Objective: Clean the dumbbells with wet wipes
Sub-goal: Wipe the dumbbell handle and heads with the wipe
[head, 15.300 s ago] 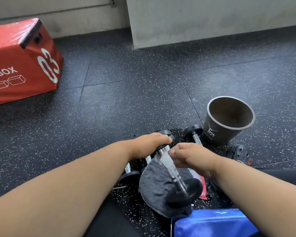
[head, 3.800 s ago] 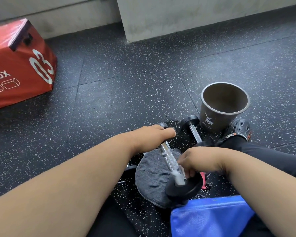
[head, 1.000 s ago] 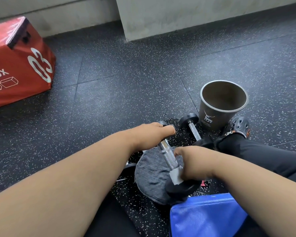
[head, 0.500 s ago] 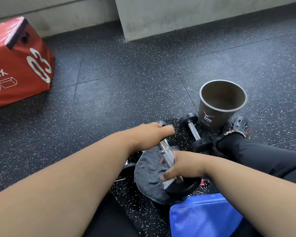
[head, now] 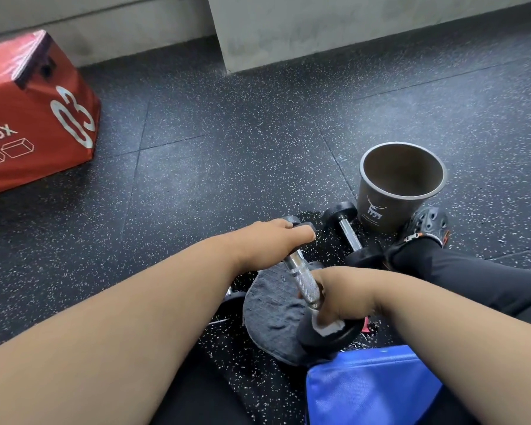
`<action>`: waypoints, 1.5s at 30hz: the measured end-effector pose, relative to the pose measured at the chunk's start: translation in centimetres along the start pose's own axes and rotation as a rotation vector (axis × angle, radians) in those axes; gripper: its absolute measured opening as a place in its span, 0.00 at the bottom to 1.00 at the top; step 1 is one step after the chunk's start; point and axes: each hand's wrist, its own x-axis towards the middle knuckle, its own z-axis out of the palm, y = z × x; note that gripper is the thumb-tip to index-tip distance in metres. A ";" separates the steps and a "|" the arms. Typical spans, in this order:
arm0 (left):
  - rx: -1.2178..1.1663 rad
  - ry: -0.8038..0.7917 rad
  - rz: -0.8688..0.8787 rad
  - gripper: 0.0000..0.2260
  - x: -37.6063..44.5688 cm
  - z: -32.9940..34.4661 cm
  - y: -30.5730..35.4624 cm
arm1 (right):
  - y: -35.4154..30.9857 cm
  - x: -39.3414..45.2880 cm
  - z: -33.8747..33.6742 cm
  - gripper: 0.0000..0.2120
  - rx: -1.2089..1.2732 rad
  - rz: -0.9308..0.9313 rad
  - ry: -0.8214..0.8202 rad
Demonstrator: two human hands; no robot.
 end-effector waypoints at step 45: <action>0.058 -0.064 0.086 0.40 -1.1 -0.9 -0.8 | 1.3 2.4 0.3 0.26 1.214 0.084 0.187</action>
